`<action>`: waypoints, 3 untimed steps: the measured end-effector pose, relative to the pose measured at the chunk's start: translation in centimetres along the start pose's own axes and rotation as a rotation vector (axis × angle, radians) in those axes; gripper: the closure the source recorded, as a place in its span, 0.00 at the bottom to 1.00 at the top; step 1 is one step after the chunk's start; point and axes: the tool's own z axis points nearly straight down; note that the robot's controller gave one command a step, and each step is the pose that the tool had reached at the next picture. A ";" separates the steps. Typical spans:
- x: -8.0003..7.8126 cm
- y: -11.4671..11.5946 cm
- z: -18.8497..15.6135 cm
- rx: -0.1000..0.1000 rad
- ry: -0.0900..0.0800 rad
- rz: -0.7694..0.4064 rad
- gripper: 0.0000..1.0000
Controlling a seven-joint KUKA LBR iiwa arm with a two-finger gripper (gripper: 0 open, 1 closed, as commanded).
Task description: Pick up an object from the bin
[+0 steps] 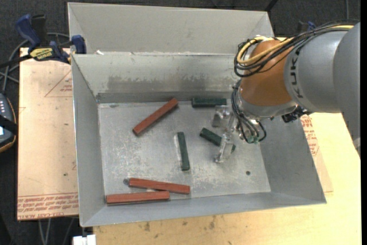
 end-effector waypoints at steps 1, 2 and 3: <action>1.9 1.4 -3.5 -0.003 -0.009 0.112 0.00; 1.3 1.2 -4.1 -0.003 -0.009 0.212 0.00; 2.1 1.3 -0.3 -0.003 -0.006 0.360 0.00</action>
Offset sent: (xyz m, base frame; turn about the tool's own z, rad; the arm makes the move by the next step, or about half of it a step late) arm -0.0175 0.0150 0.0346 0.1148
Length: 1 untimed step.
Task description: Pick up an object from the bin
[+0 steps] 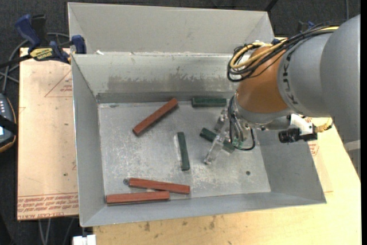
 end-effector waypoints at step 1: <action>0.0 0.0 0.0 0.000 -0.002 -0.002 0.00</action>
Offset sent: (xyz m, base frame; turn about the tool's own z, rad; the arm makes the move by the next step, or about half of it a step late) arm 0.0000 0.0000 0.0000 0.0000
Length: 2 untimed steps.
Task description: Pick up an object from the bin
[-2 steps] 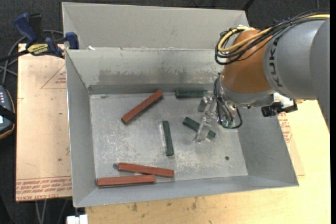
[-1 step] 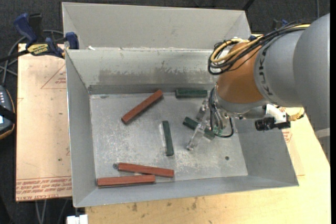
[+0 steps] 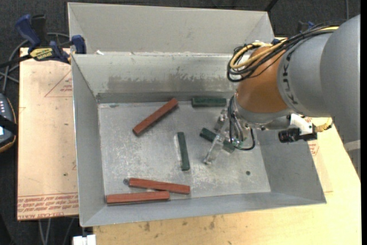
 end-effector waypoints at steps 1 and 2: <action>-0.1 0.0 -0.1 -0.001 -0.002 -0.001 1.00; -0.2 0.2 -6.7 -0.004 -0.007 -0.003 1.00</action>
Offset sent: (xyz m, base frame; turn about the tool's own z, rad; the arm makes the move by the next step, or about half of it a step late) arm 0.0000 0.0000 0.0000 0.0000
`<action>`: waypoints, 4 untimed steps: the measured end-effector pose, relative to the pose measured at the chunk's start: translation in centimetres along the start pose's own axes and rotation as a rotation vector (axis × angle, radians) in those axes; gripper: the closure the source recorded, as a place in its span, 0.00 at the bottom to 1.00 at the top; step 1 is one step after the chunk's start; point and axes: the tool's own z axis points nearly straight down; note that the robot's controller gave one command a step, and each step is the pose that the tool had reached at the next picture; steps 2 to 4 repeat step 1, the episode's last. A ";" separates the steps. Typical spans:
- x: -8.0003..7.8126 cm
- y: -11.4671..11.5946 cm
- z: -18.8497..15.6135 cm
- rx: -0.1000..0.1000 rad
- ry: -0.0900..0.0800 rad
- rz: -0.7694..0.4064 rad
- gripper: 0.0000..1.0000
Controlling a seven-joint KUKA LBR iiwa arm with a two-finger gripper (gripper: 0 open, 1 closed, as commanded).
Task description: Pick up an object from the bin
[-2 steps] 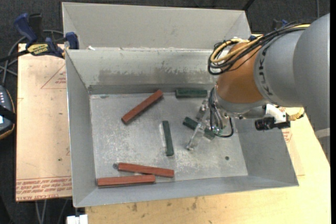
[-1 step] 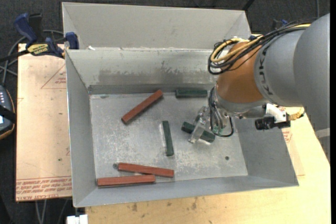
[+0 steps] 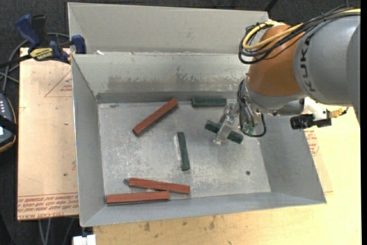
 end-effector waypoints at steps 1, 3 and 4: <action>-0.2 0.1 -5.9 0.000 -0.001 -0.003 1.00; -0.2 0.1 -5.9 0.000 -0.001 -0.003 1.00; -0.2 0.1 -5.9 0.000 -0.001 -0.003 1.00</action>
Offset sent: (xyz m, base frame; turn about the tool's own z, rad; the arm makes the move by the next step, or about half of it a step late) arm 0.0000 0.0000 0.0553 0.0000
